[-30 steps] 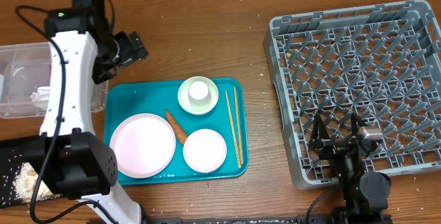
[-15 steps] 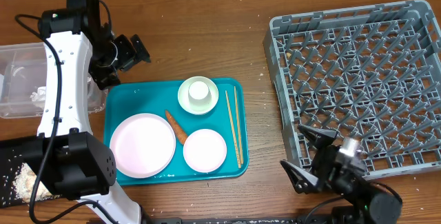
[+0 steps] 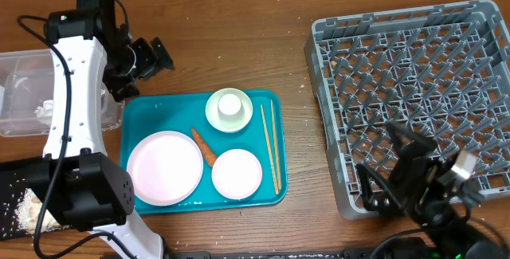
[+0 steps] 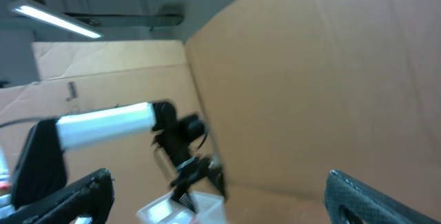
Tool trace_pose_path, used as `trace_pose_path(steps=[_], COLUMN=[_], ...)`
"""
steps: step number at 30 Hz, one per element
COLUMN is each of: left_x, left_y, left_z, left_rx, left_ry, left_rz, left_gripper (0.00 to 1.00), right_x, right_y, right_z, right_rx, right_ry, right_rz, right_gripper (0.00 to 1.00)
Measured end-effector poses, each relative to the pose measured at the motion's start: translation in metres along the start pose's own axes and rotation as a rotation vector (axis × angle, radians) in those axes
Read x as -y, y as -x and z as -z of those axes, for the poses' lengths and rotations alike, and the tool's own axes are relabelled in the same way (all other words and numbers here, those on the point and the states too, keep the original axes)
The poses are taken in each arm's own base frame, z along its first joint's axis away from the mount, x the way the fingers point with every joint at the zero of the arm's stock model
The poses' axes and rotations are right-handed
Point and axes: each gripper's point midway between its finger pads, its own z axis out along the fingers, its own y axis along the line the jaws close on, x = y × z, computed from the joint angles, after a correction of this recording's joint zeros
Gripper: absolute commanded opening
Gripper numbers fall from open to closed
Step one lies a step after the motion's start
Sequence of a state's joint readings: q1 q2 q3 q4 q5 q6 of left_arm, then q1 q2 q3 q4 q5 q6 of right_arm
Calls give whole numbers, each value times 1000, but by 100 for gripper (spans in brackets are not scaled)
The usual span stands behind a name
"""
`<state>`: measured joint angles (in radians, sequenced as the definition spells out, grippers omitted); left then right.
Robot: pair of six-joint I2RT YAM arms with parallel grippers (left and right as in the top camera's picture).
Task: Sort waste into correct bins and load items into the dishwasher
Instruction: 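Reach the right gripper over the white cup on the tray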
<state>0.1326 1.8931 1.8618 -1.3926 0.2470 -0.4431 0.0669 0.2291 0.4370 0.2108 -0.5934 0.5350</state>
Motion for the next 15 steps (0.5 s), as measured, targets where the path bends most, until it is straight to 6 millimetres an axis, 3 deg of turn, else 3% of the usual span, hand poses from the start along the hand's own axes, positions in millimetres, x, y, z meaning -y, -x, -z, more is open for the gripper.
trace_pose_path(steps=[1,4,9,12,14,15], left_x=[-4,-26,-40,-43,-44,-44], left_y=[-1,-3,2,3,4,4], left_z=[0,1,4,5,5,5], left_rx=[-3,5,31,41,43,44], left_ry=[23,142,224,240,247,250], left_rz=[3,10,10,12,12,12], left_gripper=[100,100,100,100,100,100], right_x=[1,8,8,6,5,4], right_y=[4,39,54,35,2,-26], right_z=[-6,-49,-119,-165,-189,-205], right_rx=[-25,-134,-363,-515,-616,-682], right_ry=[-13,-43,100,246,315,358], right_rz=[0,0,-119,-232,-317,-373], right_gripper=[100,100,100,100,100,100])
